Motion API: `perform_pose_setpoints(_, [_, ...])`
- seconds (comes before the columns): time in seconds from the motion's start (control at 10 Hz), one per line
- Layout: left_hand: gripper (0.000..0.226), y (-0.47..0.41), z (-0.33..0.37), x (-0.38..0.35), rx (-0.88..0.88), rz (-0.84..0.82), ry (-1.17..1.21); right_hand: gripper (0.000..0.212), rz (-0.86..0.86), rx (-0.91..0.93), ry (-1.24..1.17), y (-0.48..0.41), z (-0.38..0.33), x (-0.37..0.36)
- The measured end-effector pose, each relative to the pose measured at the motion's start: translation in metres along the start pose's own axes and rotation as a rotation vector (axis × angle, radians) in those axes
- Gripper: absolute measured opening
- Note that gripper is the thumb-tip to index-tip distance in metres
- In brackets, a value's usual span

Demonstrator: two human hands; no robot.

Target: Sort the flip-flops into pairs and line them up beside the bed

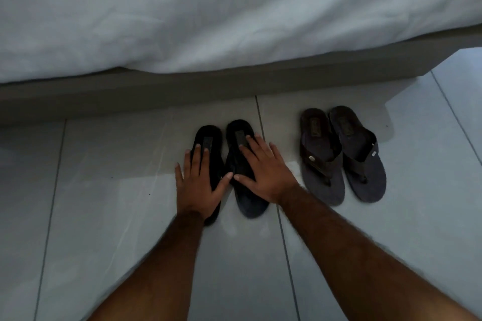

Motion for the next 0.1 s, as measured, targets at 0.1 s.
perform_pose_setpoints(0.1, [0.094, -0.0017, 0.027, 0.0386, -0.089, 0.052, 0.064, 0.083, 0.103, 0.002, 0.043, 0.0152, -0.0012, 0.0457])
Point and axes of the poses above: each hand's wrist, its own y-axis away from the middle knuckle, its own x-axis out of the back of the hand, z = x × y, the point moved 5 cm from there along -y, towards the middle knuckle, and after that the axes turned 9 degrees about -y, right-handed, at the moved point
